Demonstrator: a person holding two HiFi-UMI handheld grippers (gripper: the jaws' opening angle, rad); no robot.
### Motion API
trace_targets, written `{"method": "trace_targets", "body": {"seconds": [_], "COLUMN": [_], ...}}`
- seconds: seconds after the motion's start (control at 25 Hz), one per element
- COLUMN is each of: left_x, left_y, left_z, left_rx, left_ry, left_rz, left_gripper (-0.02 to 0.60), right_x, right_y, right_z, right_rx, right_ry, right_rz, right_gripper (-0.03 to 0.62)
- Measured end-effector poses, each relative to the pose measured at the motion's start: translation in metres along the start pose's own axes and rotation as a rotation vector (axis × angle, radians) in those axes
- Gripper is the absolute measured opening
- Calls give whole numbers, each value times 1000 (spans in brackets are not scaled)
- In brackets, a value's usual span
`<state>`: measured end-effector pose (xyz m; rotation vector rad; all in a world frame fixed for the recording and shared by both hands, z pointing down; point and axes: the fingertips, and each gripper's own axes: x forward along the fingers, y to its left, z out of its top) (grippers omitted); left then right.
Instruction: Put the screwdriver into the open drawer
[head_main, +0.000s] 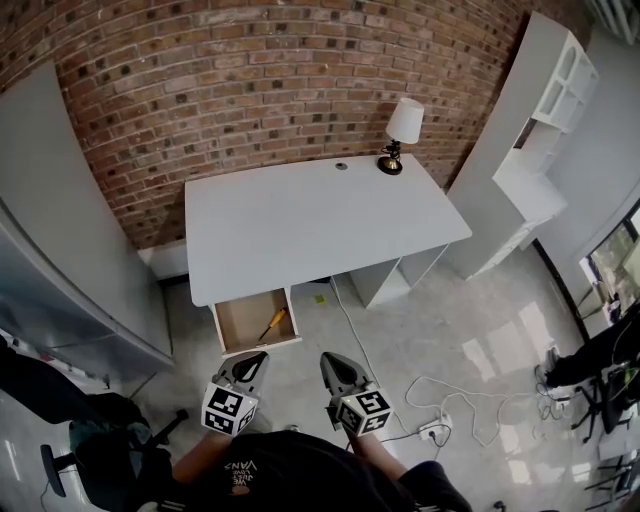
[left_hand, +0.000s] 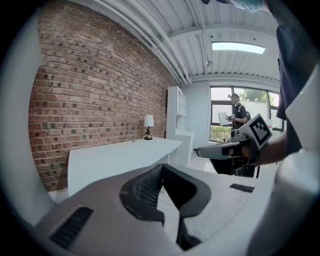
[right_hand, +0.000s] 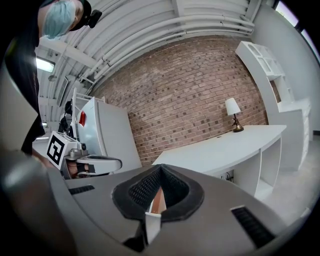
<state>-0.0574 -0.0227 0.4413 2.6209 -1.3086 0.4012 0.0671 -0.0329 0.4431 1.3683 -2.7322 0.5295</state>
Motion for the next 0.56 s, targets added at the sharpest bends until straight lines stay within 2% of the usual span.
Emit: {"method": "trace_targets", "body": {"seconds": [0.56], "left_x": [-1], "left_y": [2], "left_z": [1], "left_rx": [-5], "left_ry": [-11], "left_rz": [-8], "left_gripper": [9], "right_x": [5], "right_y": [8], "right_z": [1], "right_rx": [12], "right_ry": [-14], "right_rz": [14], "right_gripper": [-5]}}
